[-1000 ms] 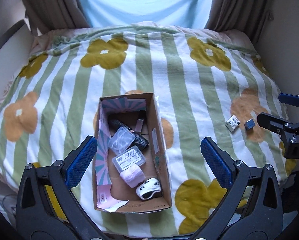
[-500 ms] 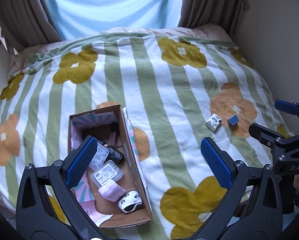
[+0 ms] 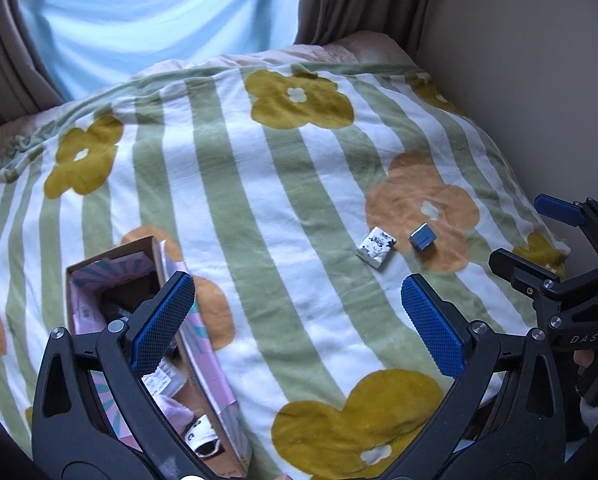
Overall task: Organize objects
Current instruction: 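Move both tools toward the white tissue pack and blue cube box, then grasp the white tissue pack with left tool while right tool grasps the blue cube box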
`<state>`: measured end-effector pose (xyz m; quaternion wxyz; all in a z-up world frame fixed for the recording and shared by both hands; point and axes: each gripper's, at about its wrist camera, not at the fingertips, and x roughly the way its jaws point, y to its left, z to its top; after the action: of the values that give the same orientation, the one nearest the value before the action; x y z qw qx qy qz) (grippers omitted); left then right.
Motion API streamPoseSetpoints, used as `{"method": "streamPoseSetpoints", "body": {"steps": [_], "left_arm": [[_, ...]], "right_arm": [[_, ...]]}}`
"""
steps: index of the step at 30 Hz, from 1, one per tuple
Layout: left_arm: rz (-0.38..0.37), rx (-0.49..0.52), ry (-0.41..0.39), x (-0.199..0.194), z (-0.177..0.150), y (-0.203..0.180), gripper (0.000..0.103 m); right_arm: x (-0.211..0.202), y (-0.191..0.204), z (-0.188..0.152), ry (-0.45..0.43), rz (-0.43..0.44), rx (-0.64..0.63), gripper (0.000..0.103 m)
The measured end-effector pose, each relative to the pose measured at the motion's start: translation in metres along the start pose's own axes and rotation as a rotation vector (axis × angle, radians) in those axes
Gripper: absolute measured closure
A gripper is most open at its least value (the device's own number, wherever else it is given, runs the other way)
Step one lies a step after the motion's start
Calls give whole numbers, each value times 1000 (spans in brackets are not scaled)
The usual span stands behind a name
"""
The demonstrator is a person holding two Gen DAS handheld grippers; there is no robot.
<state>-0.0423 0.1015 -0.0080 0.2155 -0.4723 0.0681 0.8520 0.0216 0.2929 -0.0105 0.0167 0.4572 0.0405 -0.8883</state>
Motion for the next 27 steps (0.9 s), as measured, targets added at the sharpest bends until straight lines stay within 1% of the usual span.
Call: {"method": "streamPoseSetpoints", "body": {"steps": [3,6,9,14,15,19,21,23,25,27], "left_arm": [[-21,33,20,27,5,-21,0],[-44,73,65,67,10,-42,0],[-77,106,75,105,11,-62,0],[-98,156,118,169,10,-87,1],[-102,166,124,181,10,-90,2],[-108,208,145,218,5,-103,5],[-109,228,160,235,2,-108,9],[-114,241,181,251,1,-112,10],[-134,246,211,267,0,-117,10],[-140,258,225,279,-1,-119,11]], "right_arm": [[13,-20,-9,1,-40,-13,1],[32,-42,-22,-1,-71,-16,1],[57,-60,-37,3,-110,-29,1],[99,-79,-59,20,-156,-70,7],[108,-82,-63,25,-158,-79,10],[138,-86,-74,41,-159,-109,13],[152,-88,-77,47,-155,-123,16],[166,-90,-81,51,-150,-137,17],[179,-90,-83,51,-142,-154,20],[191,-89,-84,50,-138,-183,27]]}}
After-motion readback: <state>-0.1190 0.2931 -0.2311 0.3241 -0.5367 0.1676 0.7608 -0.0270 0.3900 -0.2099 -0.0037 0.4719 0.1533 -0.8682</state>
